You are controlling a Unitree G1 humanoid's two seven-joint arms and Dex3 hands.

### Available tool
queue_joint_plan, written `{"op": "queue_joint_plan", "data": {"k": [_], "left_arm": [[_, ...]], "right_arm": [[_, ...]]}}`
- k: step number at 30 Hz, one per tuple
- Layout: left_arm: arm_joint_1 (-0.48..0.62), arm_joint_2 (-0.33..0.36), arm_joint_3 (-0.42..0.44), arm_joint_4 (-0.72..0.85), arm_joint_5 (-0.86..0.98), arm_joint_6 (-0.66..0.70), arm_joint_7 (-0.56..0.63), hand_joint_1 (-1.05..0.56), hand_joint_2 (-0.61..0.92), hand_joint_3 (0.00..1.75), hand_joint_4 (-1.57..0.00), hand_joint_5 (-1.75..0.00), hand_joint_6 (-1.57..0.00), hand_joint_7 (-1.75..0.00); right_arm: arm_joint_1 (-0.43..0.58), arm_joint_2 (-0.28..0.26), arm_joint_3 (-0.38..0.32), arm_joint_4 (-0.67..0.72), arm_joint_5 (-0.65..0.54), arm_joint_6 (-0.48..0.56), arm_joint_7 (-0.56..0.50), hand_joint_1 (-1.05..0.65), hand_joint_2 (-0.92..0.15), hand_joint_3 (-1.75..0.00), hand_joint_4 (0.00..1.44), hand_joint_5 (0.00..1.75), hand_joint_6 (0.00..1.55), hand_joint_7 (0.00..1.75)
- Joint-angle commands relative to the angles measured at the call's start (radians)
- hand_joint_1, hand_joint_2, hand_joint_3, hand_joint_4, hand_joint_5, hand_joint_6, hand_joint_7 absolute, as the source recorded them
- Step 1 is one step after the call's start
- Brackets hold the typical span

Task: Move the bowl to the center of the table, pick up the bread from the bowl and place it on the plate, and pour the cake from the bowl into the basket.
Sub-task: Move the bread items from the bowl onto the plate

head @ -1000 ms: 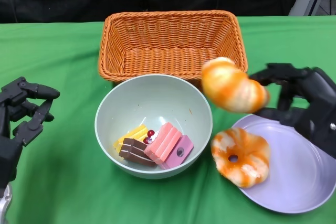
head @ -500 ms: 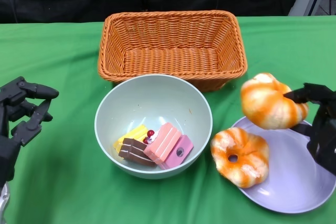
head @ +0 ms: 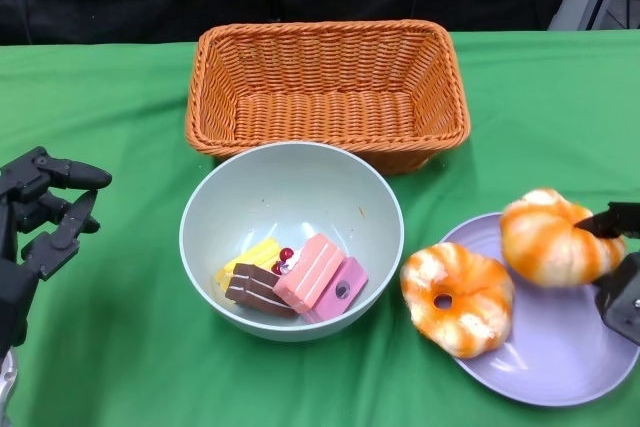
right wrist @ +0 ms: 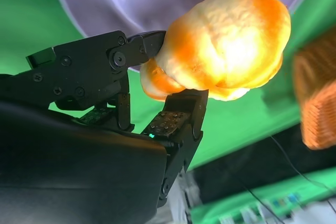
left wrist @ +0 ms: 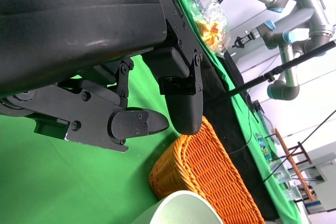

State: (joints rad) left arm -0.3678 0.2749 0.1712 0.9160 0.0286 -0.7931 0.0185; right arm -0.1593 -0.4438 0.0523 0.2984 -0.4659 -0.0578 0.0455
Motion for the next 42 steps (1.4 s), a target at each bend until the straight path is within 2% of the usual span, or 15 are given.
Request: {"op": "queue_joint_plan", "data": {"k": [1,3,6,8,10,11,13,16,20,22,23,25,32,34,42], "left_arm": [[-0.001,0.014,0.009,-0.010,-0.004,-0.010,0.009,-0.14,0.92,0.44,-0.70,-1.43,-0.73,-1.03],[0.000,0.015,0.009,-0.011,-0.002,-0.011,0.010,-0.14,0.92,0.44,-0.70,-1.44,-0.73,-1.03],[0.000,0.015,0.010,-0.011,-0.005,-0.011,0.008,-0.14,0.92,0.44,-0.70,-1.44,-0.73,-1.03],[0.001,0.015,0.012,-0.012,-0.009,-0.012,0.004,-0.13,0.92,0.44,-0.70,-1.43,-0.73,-1.03],[0.002,0.015,0.013,-0.013,-0.013,-0.012,-0.002,-0.13,0.92,0.44,-0.70,-1.43,-0.73,-1.03],[0.002,0.015,0.013,-0.014,-0.016,-0.012,-0.006,-0.13,0.92,0.44,-0.70,-1.43,-0.73,-1.03],[0.002,0.015,0.013,-0.014,-0.016,-0.013,-0.006,-0.13,0.92,0.44,-0.70,-1.43,-0.73,-1.02],[0.003,0.014,0.012,-0.017,-0.008,-0.008,0.004,-0.15,0.92,0.43,-0.71,-1.43,-0.74,-1.03],[0.001,0.012,0.014,-0.018,-0.011,-0.002,0.004,-0.16,0.92,0.42,-0.72,-1.43,-0.74,-1.02],[0.000,0.012,0.013,-0.017,-0.009,-0.002,0.005,-0.16,0.92,0.42,-0.72,-1.43,-0.74,-1.02],[0.000,0.012,0.013,-0.017,-0.008,-0.002,0.006,-0.16,0.92,0.42,-0.71,-1.43,-0.74,-1.02],[-0.001,0.012,0.013,-0.017,-0.006,-0.002,0.007,-0.16,0.92,0.42,-0.71,-1.43,-0.74,-1.02],[-0.004,0.010,0.013,-0.011,-0.005,-0.005,0.008,-0.15,0.92,0.42,-0.71,-1.42,-0.74,-1.01],[-0.006,0.007,0.011,-0.011,0.001,0.000,0.016,-0.15,0.92,0.42,-0.73,-1.42,-0.76,-1.02],[-0.004,0.005,0.005,-0.013,0.009,-0.002,0.019,-0.13,0.92,0.42,-0.74,-1.42,-0.76,-1.02]], "right_arm": [[0.011,-0.036,0.009,-0.035,-0.009,0.053,0.044,-0.08,-0.92,-0.04,0.60,1.41,0.87,0.59],[0.013,-0.039,0.014,-0.049,-0.013,0.079,0.061,-0.08,-0.92,-0.04,0.58,1.48,0.76,0.81],[0.017,-0.048,0.026,-0.059,-0.027,0.090,0.068,-0.08,-0.92,-0.04,0.57,1.49,0.73,0.88],[0.019,-0.058,0.040,-0.062,-0.044,0.088,0.068,-0.08,-0.92,-0.02,0.65,1.36,0.82,0.65],[0.018,-0.068,0.055,-0.083,-0.069,0.123,0.090,-0.08,-0.92,-0.01,0.67,1.32,0.86,0.56],[0.017,-0.074,0.064,-0.101,-0.086,0.151,0.108,-0.11,-0.92,-0.02,0.71,1.13,0.86,0.37],[0.016,-0.087,0.082,-0.130,-0.114,0.190,0.141,-0.13,-0.92,-0.02,0.76,0.97,0.89,0.16],[0.025,-0.097,0.091,-0.180,-0.126,0.225,0.179,-0.14,-0.91,-0.01,0.76,0.91,0.84,0.06],[0.022,-0.128,0.112,-0.242,-0.145,0.280,0.275,-0.18,-0.92,-0.02,0.75,0.44,0.63,0.01],[0.010,-0.157,0.137,-0.281,-0.171,0.318,0.346,-0.19,-0.92,-0.02,0.76,0.36,0.60,0.00],[0.002,-0.176,0.154,-0.305,-0.189,0.341,0.393,-0.26,-0.92,-0.01,0.65,0.24,0.48,0.00],[-0.006,-0.195,0.172,-0.336,-0.212,0.373,0.447,-0.31,-0.91,-0.01,0.61,0.14,0.41,0.00],[-0.020,-0.222,0.187,-0.414,-0.246,0.433,0.545,-0.37,-0.89,0.00,0.53,0.03,0.33,0.00],[-0.027,-0.249,0.191,-0.467,-0.264,0.443,0.600,-0.54,-0.88,0.00,0.47,0.01,0.22,0.00],[-0.027,-0.288,0.179,-0.531,-0.280,0.448,0.679,-0.61,-0.88,0.00,0.48,0.02,0.23,0.01]]}}
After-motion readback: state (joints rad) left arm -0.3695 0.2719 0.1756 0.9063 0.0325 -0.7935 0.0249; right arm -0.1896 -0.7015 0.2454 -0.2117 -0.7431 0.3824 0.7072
